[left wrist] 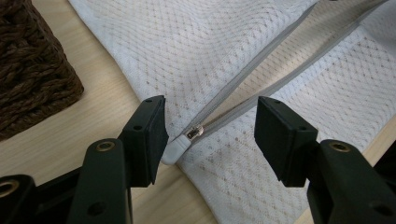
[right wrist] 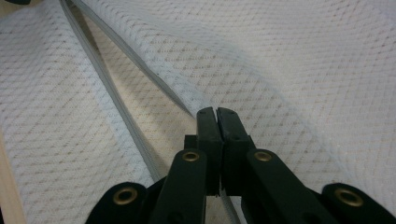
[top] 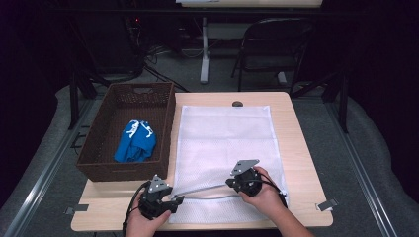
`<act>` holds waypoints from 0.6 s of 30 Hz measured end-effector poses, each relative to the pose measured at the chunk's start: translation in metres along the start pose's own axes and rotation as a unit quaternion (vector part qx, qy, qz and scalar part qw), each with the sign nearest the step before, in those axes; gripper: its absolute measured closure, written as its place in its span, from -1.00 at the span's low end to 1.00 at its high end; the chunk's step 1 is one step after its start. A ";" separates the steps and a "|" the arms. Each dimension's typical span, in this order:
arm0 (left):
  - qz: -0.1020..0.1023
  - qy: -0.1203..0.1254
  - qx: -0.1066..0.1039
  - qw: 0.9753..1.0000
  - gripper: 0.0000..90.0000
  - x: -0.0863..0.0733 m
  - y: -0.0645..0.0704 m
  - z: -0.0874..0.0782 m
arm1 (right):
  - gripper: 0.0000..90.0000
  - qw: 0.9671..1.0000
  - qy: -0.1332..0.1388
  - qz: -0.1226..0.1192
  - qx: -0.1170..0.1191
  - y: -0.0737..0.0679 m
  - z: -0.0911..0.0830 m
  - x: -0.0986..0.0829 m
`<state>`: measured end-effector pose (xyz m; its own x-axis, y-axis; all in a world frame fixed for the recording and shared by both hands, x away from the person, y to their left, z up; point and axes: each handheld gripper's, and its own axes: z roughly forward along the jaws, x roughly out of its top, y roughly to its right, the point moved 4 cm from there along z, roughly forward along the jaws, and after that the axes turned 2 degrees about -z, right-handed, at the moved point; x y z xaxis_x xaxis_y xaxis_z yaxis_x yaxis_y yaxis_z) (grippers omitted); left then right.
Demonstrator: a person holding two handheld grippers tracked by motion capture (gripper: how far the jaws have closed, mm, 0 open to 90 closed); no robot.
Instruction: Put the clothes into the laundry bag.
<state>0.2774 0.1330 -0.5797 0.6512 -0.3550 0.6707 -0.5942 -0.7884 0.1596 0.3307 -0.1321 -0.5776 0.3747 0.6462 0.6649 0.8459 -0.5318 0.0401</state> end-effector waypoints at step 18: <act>-0.013 0.014 -0.004 1.000 -0.02 0.003 -0.001 -0.009 | 0.97 1.000 0.025 -0.003 -0.009 0.012 -0.024 0.031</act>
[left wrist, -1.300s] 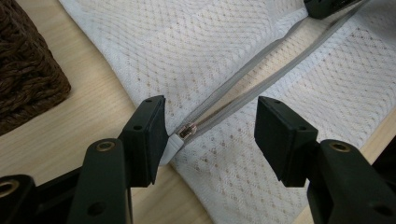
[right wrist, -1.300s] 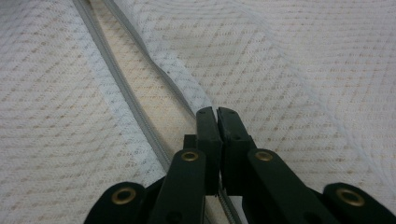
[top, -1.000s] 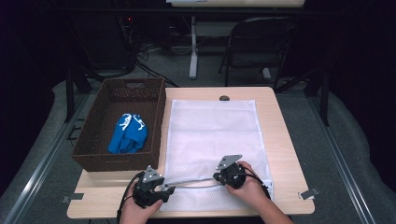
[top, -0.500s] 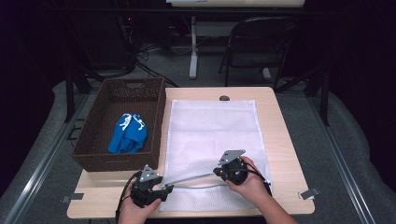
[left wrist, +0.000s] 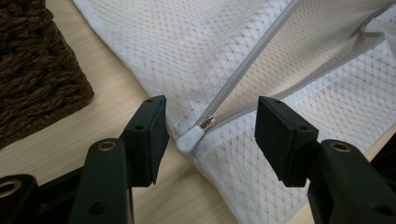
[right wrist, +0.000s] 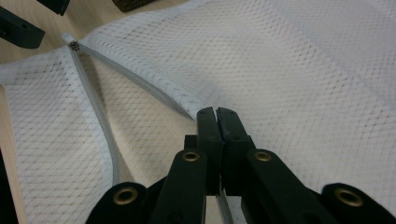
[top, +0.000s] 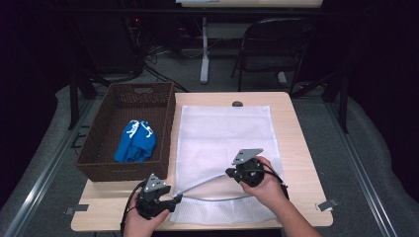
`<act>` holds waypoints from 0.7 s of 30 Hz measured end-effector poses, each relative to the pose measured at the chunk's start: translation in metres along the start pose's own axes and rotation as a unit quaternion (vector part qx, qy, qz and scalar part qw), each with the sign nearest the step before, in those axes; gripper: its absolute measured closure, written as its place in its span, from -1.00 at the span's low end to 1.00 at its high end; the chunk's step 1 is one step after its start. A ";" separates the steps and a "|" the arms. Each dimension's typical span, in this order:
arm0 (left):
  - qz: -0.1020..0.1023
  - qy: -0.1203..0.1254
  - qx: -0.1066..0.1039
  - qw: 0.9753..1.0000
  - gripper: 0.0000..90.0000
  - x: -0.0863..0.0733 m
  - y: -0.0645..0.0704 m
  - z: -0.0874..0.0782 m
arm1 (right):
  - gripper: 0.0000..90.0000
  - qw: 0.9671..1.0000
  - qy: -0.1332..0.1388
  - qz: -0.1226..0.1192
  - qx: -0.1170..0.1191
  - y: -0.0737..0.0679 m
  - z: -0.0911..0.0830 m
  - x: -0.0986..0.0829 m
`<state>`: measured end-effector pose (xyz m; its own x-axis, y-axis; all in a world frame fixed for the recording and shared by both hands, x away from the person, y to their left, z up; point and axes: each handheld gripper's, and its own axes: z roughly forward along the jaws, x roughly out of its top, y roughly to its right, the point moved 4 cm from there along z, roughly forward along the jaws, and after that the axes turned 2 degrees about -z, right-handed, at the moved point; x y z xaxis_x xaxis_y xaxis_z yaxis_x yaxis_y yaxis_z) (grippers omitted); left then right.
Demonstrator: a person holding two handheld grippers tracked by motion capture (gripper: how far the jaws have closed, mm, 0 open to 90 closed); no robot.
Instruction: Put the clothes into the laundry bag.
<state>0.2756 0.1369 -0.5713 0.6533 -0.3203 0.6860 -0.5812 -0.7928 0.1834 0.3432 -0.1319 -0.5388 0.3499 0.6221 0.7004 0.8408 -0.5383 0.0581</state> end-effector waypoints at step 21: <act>0.005 0.013 0.010 1.000 0.04 -0.001 -0.005 -0.007 | 0.97 1.000 0.016 -0.018 0.009 0.012 -0.021 0.035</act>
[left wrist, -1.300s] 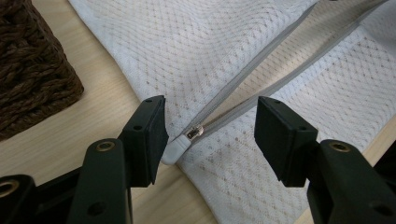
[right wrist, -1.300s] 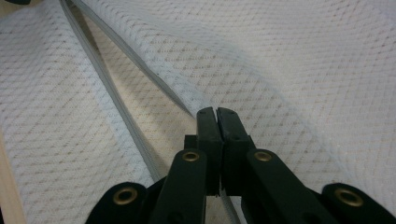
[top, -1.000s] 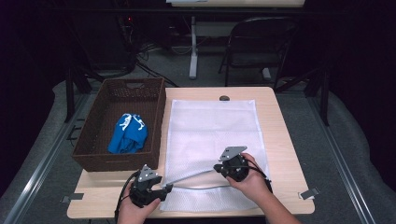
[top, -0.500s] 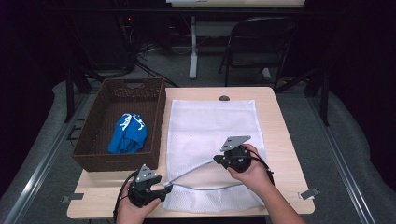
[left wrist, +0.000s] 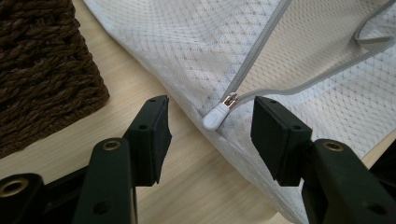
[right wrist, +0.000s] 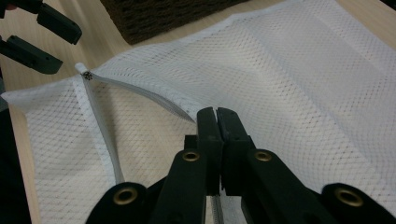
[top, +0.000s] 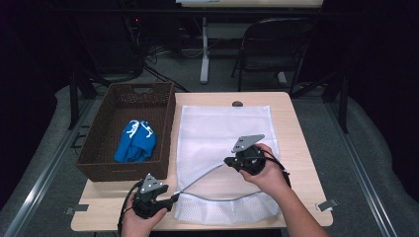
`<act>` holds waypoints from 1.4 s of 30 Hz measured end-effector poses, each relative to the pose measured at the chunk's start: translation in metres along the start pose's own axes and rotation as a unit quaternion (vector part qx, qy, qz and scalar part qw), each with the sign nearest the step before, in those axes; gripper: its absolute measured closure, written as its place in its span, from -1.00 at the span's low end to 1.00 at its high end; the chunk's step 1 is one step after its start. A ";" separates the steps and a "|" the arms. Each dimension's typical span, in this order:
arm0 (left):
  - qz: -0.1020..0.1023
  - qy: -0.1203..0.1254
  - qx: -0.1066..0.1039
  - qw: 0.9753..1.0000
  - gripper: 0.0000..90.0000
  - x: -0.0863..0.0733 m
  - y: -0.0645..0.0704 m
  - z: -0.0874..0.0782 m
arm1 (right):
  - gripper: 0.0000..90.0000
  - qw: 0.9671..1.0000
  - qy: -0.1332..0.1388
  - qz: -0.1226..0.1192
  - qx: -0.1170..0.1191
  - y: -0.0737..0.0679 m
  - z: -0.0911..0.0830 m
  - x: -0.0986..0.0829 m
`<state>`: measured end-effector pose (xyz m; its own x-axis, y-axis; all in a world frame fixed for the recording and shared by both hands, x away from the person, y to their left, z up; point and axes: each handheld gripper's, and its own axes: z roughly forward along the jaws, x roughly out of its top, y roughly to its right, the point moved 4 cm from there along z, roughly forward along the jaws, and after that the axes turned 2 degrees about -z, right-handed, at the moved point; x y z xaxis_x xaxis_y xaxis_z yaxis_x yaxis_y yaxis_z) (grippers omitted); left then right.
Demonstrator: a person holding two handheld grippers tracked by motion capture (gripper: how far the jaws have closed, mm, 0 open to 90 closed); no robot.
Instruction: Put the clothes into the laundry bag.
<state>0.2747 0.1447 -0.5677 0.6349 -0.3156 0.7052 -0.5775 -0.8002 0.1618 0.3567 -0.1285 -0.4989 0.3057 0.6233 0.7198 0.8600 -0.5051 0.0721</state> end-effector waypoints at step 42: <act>-0.010 0.015 0.048 0.999 -0.12 0.070 -0.038 -0.054 | 0.97 1.000 0.019 0.009 0.002 -0.004 -0.007 -0.001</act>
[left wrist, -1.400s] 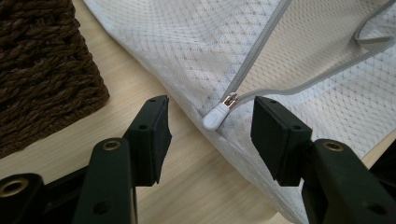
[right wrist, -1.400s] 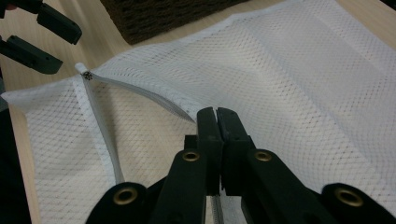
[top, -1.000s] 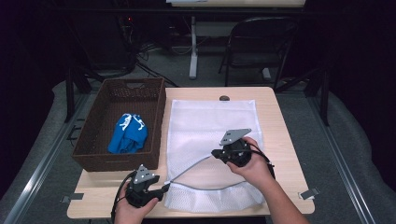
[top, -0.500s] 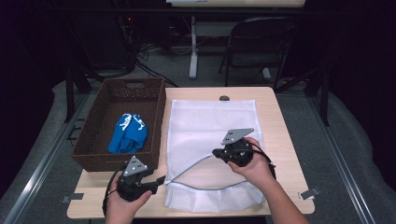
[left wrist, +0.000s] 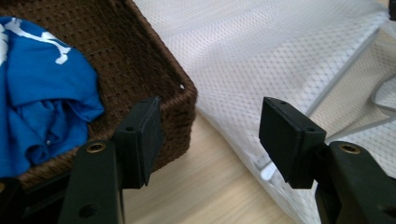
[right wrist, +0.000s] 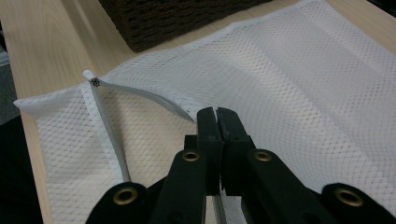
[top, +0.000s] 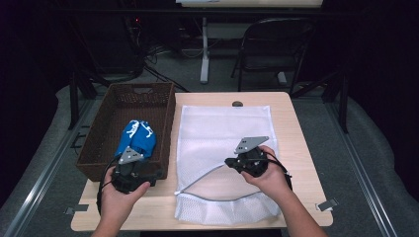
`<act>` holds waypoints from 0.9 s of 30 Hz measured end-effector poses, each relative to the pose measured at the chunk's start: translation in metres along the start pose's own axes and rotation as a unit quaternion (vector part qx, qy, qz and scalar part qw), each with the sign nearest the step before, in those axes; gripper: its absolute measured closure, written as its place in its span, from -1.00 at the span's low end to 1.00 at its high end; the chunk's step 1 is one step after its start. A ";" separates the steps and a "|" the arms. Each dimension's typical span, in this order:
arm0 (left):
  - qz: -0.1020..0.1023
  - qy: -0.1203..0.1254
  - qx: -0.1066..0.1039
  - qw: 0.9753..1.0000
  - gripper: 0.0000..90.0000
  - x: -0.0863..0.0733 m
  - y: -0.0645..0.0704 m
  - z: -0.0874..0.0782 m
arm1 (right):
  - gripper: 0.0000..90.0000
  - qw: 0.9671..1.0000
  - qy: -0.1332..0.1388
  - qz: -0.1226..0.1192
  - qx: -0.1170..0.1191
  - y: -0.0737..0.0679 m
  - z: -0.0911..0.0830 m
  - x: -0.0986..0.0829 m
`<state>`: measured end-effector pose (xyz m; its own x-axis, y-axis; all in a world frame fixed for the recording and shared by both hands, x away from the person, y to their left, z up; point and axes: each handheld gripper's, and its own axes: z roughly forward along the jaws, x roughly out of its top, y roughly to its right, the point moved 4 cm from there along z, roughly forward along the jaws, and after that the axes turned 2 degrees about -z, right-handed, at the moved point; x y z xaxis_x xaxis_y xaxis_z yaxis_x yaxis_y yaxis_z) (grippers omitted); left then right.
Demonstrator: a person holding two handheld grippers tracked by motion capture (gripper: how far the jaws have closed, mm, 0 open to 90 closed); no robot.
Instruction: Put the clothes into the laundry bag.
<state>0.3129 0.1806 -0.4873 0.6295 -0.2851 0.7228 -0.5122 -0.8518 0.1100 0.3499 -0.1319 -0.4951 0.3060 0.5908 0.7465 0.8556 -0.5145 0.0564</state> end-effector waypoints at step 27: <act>-0.064 -0.034 0.077 0.994 -0.12 0.040 -0.078 0.016 | 0.97 1.000 -0.003 0.003 0.000 0.000 0.003 -0.002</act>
<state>0.3875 0.2285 -0.4783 0.7252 -0.1943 0.6606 -0.3323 -0.9390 0.0886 0.3502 -0.1315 -0.4985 0.3133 0.5924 0.7423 0.8543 -0.5172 0.0522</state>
